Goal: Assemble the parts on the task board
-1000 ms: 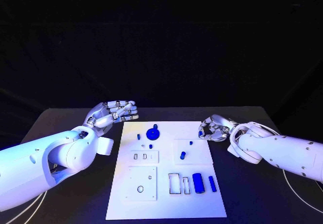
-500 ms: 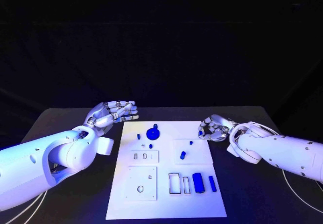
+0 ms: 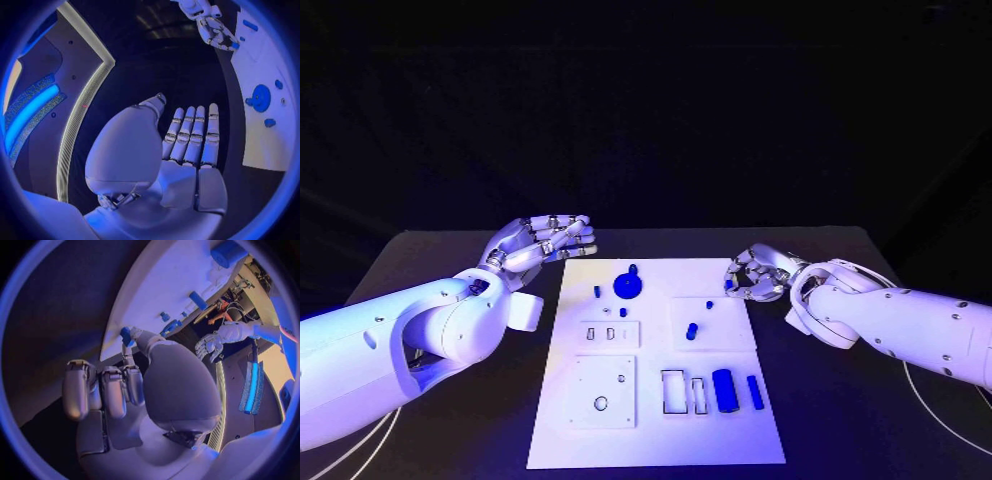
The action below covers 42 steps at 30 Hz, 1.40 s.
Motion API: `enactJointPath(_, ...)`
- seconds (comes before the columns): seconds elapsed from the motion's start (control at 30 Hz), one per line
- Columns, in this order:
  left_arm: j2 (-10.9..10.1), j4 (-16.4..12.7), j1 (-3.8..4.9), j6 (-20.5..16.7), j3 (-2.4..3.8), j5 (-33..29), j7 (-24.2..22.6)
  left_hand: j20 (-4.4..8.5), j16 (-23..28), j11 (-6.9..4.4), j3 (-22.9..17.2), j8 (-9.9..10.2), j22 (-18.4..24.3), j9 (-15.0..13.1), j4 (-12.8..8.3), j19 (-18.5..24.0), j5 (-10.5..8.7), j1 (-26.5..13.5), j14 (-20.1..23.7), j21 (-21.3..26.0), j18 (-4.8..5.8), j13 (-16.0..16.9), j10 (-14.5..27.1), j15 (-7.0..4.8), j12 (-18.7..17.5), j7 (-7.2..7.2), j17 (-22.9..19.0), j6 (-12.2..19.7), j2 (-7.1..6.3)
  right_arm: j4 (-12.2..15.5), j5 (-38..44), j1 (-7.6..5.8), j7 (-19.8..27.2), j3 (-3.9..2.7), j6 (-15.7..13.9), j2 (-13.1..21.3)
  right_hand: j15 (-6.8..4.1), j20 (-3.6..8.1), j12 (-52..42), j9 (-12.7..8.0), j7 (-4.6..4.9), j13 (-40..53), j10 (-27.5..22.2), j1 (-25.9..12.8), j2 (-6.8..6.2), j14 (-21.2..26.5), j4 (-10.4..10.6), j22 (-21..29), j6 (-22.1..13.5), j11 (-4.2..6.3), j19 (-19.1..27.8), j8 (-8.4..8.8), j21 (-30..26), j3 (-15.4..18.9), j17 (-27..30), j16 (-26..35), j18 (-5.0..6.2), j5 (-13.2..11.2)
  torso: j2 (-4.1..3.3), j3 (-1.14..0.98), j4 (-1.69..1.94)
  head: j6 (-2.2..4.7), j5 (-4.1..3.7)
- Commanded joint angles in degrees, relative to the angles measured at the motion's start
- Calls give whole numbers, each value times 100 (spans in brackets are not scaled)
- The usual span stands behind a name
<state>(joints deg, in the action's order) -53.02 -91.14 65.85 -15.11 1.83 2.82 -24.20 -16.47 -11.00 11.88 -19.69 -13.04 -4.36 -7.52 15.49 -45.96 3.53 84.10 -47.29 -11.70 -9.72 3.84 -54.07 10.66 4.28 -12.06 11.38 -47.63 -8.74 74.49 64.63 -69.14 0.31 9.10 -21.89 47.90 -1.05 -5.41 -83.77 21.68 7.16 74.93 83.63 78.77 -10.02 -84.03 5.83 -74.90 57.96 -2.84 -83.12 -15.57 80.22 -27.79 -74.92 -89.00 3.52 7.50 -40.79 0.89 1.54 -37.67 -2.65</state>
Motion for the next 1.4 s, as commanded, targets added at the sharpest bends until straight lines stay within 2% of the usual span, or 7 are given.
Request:
enactJointPath(0.03,4,-17,5,97,4,2,-24,0,-35,32,34,18,5,8,10,31,-20,39,33,22,-41,4,1,-10,-29,-276,5,48,-3,9,89,9,-22,4,-12,-9,-37,46,-39,84,-43,706,10,-48,69,-526,0,-564,67,54,1,-54,44,-27,-1171,-22,-65,-20,0,-1,-1,-6,5)
enactJointPath(0.23,4,-12,5,103,4,5,-24,0,-35,32,34,18,5,8,10,31,-20,39,33,22,-41,4,1,-10,-29,-276,5,48,-3,82,120,10,-161,3,-388,-1,-51,63,-36,97,-52,706,14,-100,68,-527,7,-576,39,65,-8,-77,51,-37,-1178,-23,-68,26,8,1,-2,-12,15)
enactJointPath(0.43,9,12,5,107,3,6,-24,0,-38,34,35,20,5,10,13,33,-20,38,35,22,-40,3,4,-9,-31,-280,7,52,3,342,122,-51,-274,-13,-529,50,-60,80,-16,115,-50,685,0,-145,92,-529,-3,-592,-25,69,-20,-105,60,-88,-1182,-24,-73,155,22,4,1,-16,22)
enactJointPath(0.67,37,61,5,114,1,6,-14,0,-40,35,34,20,6,10,13,34,-20,39,35,22,-40,3,5,-9,-31,-280,9,53,7,959,186,-267,-691,-29,-714,70,-58,82,5,128,-45,663,-18,-204,124,-530,19,-609,-57,65,-33,-127,72,-115,-1189,-25,-78,217,25,9,8,-23,34)
enactJointPath(0.83,68,102,5,119,-1,9,-4,0,-42,34,34,20,6,10,12,34,-21,41,33,22,-40,4,5,-9,-31,-279,10,53,8,1387,390,-328,-1050,-32,-793,-111,-60,84,10,136,-50,658,-21,-211,140,-531,13,-613,-67,69,-36,-141,74,-135,-1190,-25,-79,249,58,19,7,-55,64)
enactJointPath(1.13,159,188,6,111,-22,30,49,0,-47,34,33,19,5,10,11,33,-21,44,29,21,-41,4,4,-10,-31,-278,13,52,11,1835,972,-192,-1708,-24,-745,-594,-64,87,7,150,-55,665,-14,-207,152,-533,-12,-616,-75,74,-40,-166,75,-165,-1198,-27,-79,295,105,34,22,-125,118)
enactJointPath(1.4,222,249,6,109,-37,68,97,1,-57,32,33,17,4,10,10,28,-21,46,17,17,-44,4,2,-14,-29,-278,18,50,14,1853,1339,36,-2039,-2,-639,-1067,-65,87,14,152,-54,656,-21,-213,152,-529,-11,-601,-76,73,-29,-169,58,-165,-1181,-23,-75,294,112,40,25,-183,146)
